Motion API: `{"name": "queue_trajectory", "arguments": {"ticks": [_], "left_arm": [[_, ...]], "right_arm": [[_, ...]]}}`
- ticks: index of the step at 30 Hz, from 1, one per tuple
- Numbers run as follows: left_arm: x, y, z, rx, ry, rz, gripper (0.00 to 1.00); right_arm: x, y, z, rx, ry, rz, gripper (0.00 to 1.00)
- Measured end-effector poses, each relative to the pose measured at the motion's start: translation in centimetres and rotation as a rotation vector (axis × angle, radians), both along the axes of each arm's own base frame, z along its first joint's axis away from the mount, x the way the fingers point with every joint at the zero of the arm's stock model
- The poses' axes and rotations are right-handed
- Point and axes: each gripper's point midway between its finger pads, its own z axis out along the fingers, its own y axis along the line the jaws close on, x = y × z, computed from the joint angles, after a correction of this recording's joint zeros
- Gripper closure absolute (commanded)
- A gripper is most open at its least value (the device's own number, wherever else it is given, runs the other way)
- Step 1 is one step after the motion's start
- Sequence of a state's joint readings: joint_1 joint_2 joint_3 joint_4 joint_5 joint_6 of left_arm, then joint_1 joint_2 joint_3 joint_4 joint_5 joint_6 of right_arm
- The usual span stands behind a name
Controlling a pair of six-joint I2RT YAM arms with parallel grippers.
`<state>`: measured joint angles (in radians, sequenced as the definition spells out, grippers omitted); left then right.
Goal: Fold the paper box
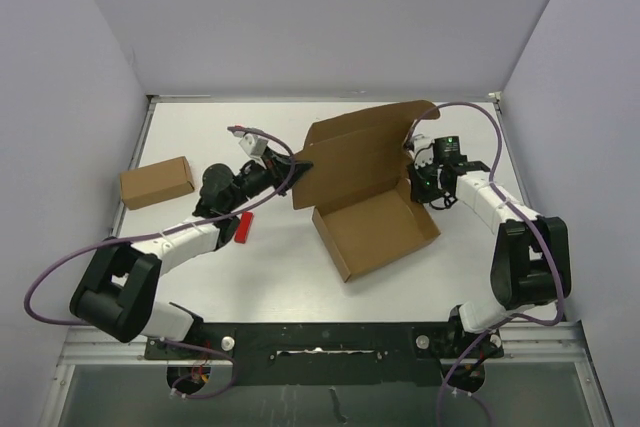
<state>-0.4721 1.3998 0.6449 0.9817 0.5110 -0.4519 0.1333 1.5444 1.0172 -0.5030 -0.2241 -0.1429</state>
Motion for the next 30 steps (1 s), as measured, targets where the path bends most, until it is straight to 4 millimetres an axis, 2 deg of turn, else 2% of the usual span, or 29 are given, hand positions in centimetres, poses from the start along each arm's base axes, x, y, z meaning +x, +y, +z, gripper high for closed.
{"name": "queue_trajectory", "arguments": {"ticks": [6,13,25,28,30], "left_arm": [[0.2,-0.7,-3.9,0.072,0.100,0.002,1.00],[-0.2,-1.1,-6.5,0.163,0.107,0.044,1.00],[0.8,-0.5,-6.8,0.215,0.064,0.148,1.00],[1.1,-0.2,-6.8,0.221,0.061,0.172,1.00],[1.3,0.1,-6.8,0.225,0.061,0.192,1.00]], "right_arm": [[1.1,-2.2,-0.2,-0.133,-0.048,-0.004,0.81],[0.9,-3.2,-0.8,-0.201,-0.037,0.032,0.66],[0.0,-3.3,-1.4,-0.216,-0.010,0.077,0.41],[-0.2,-3.0,-1.6,-0.203,-0.007,0.094,0.33],[-0.5,-2.6,-1.6,-0.181,0.002,0.118,0.31]]}}
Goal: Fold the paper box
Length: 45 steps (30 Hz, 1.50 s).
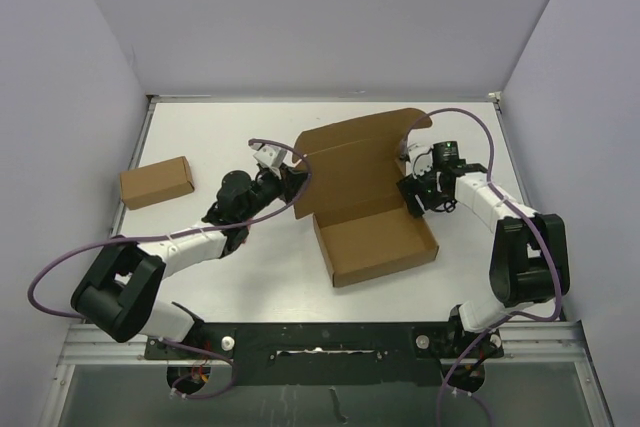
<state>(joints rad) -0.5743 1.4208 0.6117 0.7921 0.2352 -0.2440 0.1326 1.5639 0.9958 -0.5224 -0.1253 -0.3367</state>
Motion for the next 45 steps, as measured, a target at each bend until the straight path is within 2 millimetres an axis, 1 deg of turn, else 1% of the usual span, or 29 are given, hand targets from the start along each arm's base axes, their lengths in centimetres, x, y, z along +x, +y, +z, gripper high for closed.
{"name": "queue_trajectory", "arguments": {"ticks": [3,7,9,11,13,18,25,30,33,35,41,45], "left_arm": [[0.3,0.4,-0.1,0.006,-0.002,0.027,1.00],[0.5,0.5,0.0,0.010,-0.008,0.038,1.00],[0.1,0.0,0.1,0.007,-0.012,0.019,1.00],[-0.9,-1.0,0.3,0.003,-0.016,-0.026,1.00],[-1.4,-1.6,0.7,0.000,-0.032,-0.052,1.00],[-1.8,-1.7,1.5,-0.010,-0.050,-0.067,1.00],[-2.4,-2.0,1.7,-0.009,-0.057,-0.087,1.00],[-3.0,-2.0,2.1,-0.001,-0.077,-0.097,1.00],[-3.3,-1.8,2.9,0.002,-0.110,-0.097,1.00],[-3.5,-1.5,3.8,0.000,-0.144,-0.096,1.00],[-4.4,-0.9,6.1,0.006,-0.242,-0.104,1.00],[-4.8,-0.9,6.9,0.008,-0.285,-0.124,1.00]], "right_arm": [[-0.9,0.6,-0.3,0.052,0.035,0.025,0.29],[-2.0,1.5,-0.2,0.141,0.072,0.078,0.23],[-2.7,2.7,0.3,0.200,0.076,0.138,0.21],[-3.1,3.9,1.1,0.259,0.066,0.202,0.20],[-3.5,4.2,1.6,0.293,0.065,0.225,0.20],[-4.1,4.2,1.9,0.315,0.061,0.232,0.22],[-3.8,3.5,1.7,0.273,0.050,0.233,0.26],[-3.6,3.2,1.6,0.246,0.040,0.246,0.26],[-3.6,3.1,1.6,0.241,0.037,0.249,0.23],[-3.6,3.1,1.8,0.243,0.031,0.251,0.21],[-3.2,3.4,3.2,0.294,-0.018,0.252,0.20],[-2.4,1.9,3.9,0.340,-0.065,0.207,0.15]]}}
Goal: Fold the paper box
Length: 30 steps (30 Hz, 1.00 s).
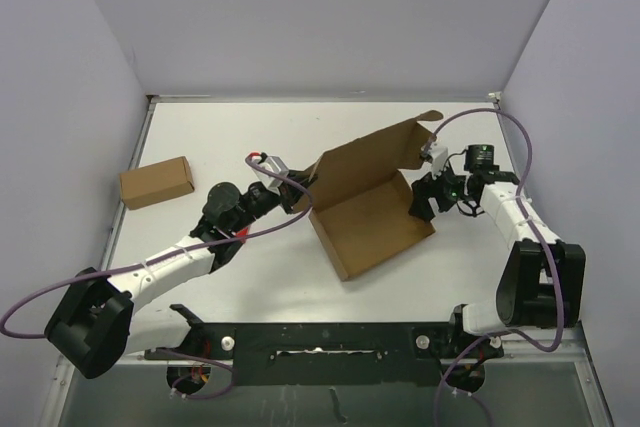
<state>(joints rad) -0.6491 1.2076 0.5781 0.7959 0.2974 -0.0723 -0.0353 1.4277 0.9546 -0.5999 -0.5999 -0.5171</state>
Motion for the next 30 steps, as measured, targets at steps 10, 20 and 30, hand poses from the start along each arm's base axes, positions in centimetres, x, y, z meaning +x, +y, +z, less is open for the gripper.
{"name": "queue_trajectory", "arguments": {"ticks": [10,20,30], "left_arm": [[-0.5,-0.3,-0.1,0.016,-0.016,-0.037,1.00],[-0.5,-0.4,-0.4,0.021,-0.002,-0.037,1.00],[-0.6,-0.4,-0.4,0.016,0.005,-0.039,1.00]], "right_arm": [[0.5,-0.7,1.6,0.095,-0.100,0.016,0.15],[-0.5,1.2,-1.8,-0.036,-0.121,0.102,0.19],[1.9,-0.5,-4.9,-0.208,-0.101,0.012,0.49]]}}
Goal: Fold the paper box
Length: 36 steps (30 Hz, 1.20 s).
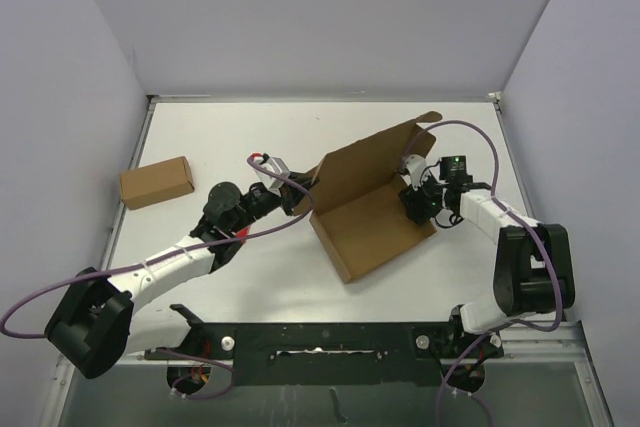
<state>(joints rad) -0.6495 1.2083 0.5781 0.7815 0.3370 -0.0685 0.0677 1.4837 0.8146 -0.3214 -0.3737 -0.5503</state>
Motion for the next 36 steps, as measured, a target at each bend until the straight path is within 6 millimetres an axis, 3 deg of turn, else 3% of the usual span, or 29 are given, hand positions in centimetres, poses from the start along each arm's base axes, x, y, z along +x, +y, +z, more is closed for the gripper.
{"name": "queue_trajectory", "arguments": {"ticks": [7,12,14,17,24,29,32,36], "left_arm": [[0.0,-0.1,-0.1,-0.004,0.008,-0.002,1.00],[-0.3,-0.3,-0.1,-0.013,0.026,-0.015,1.00],[-0.4,-0.4,-0.1,-0.014,0.027,-0.019,1.00],[-0.4,-0.4,0.0,-0.017,0.025,-0.019,1.00],[-0.4,-0.4,0.1,-0.019,0.022,-0.020,1.00],[-0.3,-0.3,0.0,-0.018,0.021,-0.018,1.00],[-0.1,-0.2,0.0,-0.016,0.020,-0.007,1.00],[1.1,0.3,-1.0,-0.014,0.047,0.021,1.00]], "right_arm": [[0.3,0.1,-1.3,-0.034,0.036,-0.016,0.92],[0.6,-0.2,-1.2,-0.050,0.040,-0.083,0.98],[0.8,-0.2,-1.1,-0.049,0.034,-0.093,0.92],[0.9,0.0,-0.9,-0.045,0.032,-0.098,0.73],[1.0,0.5,-0.8,-0.045,0.023,-0.079,0.57],[0.9,0.7,-0.4,-0.038,0.016,-0.063,0.24],[0.3,1.2,0.9,-0.020,0.001,-0.007,0.15],[-0.6,1.8,3.6,0.011,-0.061,0.087,0.14]]}}
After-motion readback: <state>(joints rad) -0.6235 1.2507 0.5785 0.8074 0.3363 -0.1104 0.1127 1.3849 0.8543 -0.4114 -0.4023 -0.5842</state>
